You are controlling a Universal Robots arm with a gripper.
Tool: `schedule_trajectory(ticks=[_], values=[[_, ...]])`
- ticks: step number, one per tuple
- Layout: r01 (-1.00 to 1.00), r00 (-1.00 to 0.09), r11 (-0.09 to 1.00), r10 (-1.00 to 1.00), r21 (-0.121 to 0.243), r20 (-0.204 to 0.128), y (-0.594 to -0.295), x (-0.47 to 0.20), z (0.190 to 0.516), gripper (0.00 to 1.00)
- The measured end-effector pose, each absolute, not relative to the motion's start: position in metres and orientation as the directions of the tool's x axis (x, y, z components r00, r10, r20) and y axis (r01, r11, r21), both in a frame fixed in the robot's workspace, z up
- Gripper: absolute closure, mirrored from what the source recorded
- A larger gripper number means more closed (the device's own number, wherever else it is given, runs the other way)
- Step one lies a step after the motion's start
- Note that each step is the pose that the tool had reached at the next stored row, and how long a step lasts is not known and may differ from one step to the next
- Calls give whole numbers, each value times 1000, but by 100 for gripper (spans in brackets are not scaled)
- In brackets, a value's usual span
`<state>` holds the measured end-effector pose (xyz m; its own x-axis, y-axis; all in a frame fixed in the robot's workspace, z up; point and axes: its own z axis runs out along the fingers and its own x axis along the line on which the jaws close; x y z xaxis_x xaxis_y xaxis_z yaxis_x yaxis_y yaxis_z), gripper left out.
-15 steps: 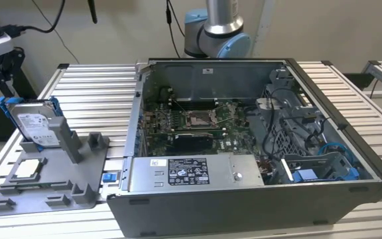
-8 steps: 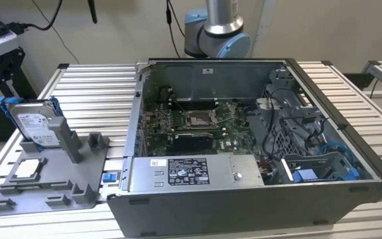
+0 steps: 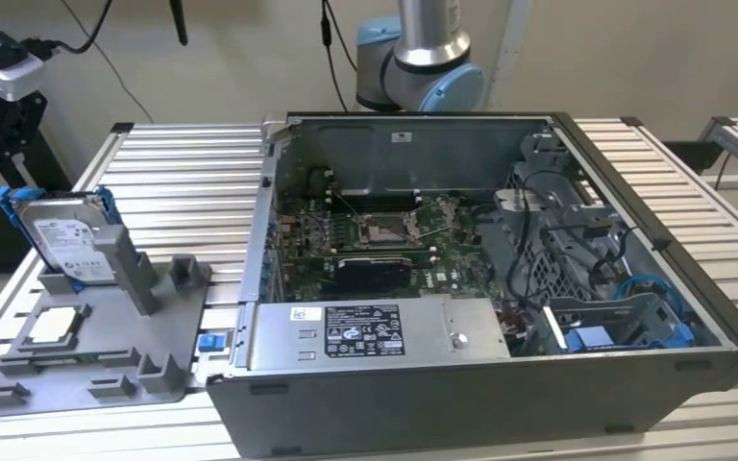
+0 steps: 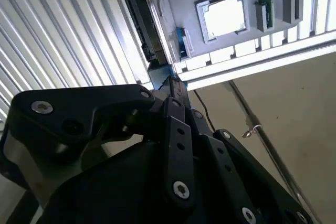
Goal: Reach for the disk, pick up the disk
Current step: 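Pick up the disk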
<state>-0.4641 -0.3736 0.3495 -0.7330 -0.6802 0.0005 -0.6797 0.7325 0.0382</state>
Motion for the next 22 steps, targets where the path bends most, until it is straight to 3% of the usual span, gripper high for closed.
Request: schedule_trajectory(ticks=[22], values=[[-912, -410, 409, -912, 38, 0, -374, -464, 349, 100]])
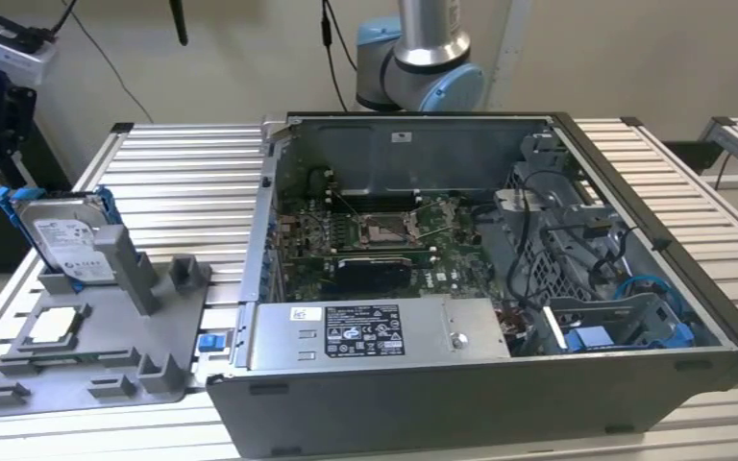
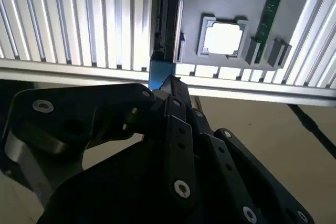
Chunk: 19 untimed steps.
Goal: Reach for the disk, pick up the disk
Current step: 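Pick up the disk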
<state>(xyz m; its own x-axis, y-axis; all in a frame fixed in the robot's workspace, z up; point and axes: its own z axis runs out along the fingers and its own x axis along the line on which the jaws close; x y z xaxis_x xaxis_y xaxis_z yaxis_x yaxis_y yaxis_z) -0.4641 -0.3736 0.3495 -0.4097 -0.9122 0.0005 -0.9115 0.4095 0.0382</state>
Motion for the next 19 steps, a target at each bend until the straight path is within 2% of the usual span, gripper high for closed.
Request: schedule_trajectory(ticks=[19], values=[[-996, -77, 77, -997, 38, 0, -374, -464, 349, 100]])
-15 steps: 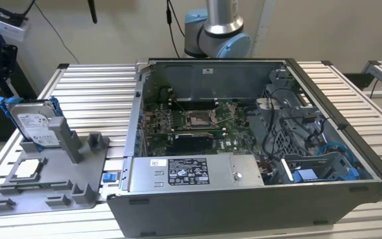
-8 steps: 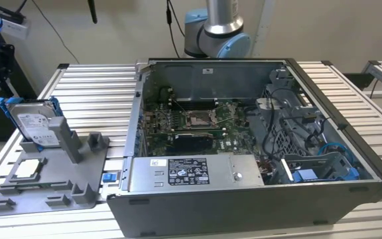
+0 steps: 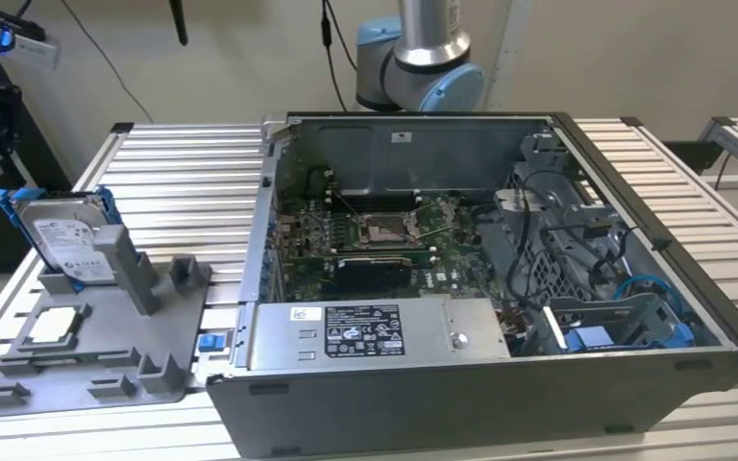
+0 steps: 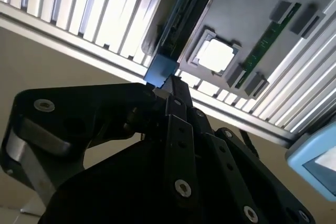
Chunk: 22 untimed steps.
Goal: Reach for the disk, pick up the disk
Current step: 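Pick up the disk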
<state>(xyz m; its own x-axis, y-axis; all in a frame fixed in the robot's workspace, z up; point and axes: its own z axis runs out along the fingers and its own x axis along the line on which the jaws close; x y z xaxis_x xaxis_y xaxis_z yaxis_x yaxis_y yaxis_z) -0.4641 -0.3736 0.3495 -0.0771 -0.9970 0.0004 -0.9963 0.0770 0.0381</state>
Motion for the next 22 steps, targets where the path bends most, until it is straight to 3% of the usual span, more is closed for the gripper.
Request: schedule_trajectory(ticks=[7, 14, 22], values=[[-998, -44, 44, -999, 37, 0, -374, -464, 349, 100], [-999, 47, -47, -999, -3, 1, -374, -464, 349, 100], [-998, 60, -60, -998, -4, 1, -374, -464, 348, 100]])
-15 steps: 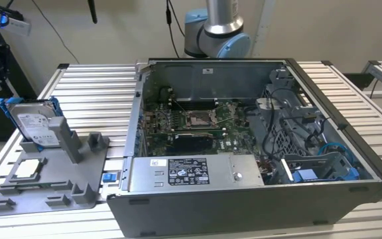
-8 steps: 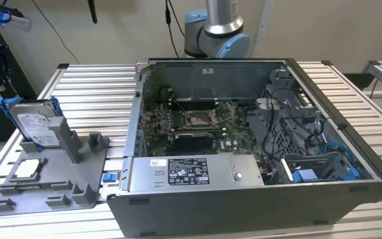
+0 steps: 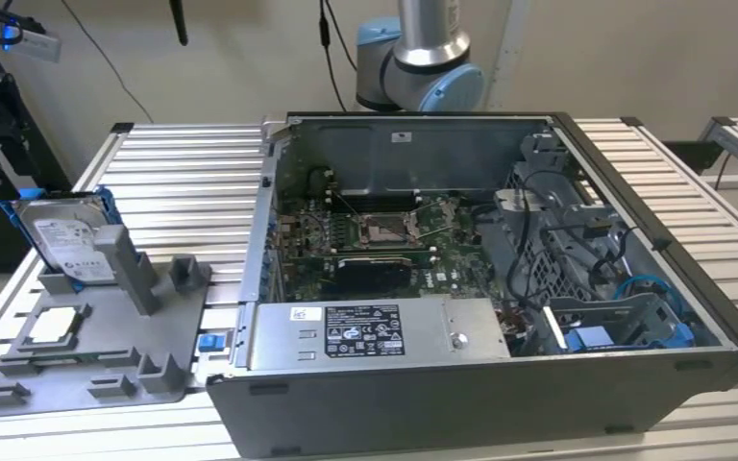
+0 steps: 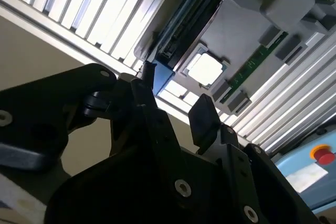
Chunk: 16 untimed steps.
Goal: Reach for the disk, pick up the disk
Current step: 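Pick up the disk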
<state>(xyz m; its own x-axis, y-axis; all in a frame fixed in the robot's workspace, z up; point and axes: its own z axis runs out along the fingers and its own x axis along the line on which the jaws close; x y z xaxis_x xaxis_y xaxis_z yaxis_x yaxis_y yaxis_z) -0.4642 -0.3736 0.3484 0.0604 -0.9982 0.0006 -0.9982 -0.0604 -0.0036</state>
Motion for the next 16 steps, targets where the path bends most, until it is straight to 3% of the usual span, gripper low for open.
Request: schedule_trajectory(ticks=[8, 9, 16], values=[[-998, 63, -63, -998, -4, 1, -372, -464, 344, 100], [-998, 63, -63, -998, -4, 1, -372, -464, 342, 0], [-998, 66, -66, -998, -4, 1, -368, -464, 330, 0]])
